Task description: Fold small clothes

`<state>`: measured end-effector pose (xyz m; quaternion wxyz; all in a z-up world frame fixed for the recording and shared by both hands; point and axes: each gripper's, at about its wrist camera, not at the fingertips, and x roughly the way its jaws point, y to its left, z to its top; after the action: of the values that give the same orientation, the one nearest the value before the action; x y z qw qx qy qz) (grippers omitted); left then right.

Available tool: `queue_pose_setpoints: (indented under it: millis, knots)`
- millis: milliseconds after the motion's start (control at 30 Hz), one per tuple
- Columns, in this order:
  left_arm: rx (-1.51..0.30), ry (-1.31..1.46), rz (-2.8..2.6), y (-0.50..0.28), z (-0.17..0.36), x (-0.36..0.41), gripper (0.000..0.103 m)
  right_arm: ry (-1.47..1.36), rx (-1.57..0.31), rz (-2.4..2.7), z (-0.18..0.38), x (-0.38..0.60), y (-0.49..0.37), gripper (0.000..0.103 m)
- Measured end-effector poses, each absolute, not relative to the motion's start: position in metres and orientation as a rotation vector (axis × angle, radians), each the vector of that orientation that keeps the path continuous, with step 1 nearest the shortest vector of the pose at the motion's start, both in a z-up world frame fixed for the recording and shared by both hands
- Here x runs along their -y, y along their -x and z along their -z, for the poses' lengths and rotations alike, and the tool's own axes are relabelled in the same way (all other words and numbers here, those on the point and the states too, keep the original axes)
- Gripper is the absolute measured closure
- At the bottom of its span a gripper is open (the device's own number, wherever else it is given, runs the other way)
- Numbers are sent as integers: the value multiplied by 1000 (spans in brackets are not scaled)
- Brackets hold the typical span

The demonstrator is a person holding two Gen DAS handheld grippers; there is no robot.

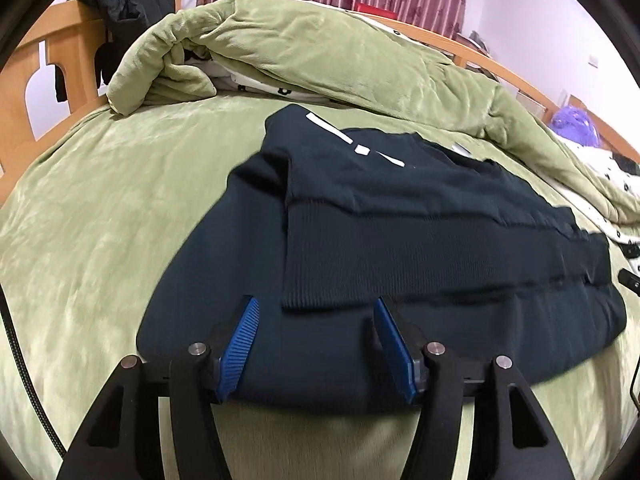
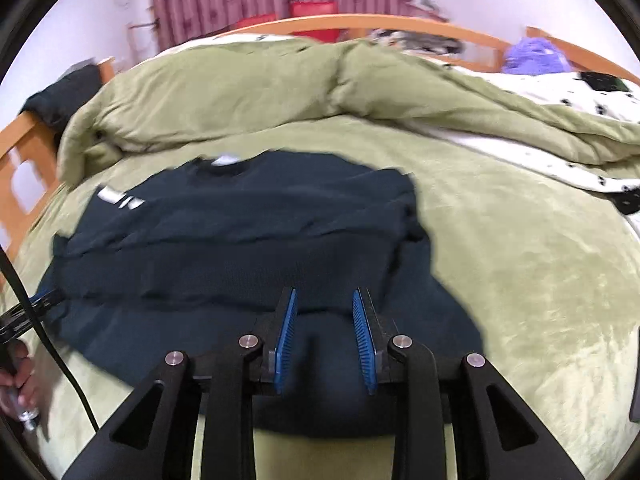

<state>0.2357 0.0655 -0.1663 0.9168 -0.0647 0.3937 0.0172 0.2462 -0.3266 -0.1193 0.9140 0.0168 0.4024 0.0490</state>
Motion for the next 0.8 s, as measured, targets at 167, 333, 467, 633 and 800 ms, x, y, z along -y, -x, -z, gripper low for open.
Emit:
queue_pose_setpoints:
  millis: [167, 333, 467, 633, 800]
  knots:
    - [-810, 116, 18, -227, 166, -51, 45, -57, -888, -128, 140, 311, -245, 75]
    - [-817, 81, 22, -231, 175, -42, 45, -36, -947, -110, 165, 303, -255, 75]
    - [-824, 41, 13, -242, 183, -33, 45, -50, -929, -89, 171, 301, -266, 75]
    - [-796, -4, 16, -257, 179, -24, 45, -73, -910, -80, 174, 301, -291, 74]
    - [-793, 8, 20, -276, 172, -26, 45, -81, -912, -94, 168, 301, -309, 75]
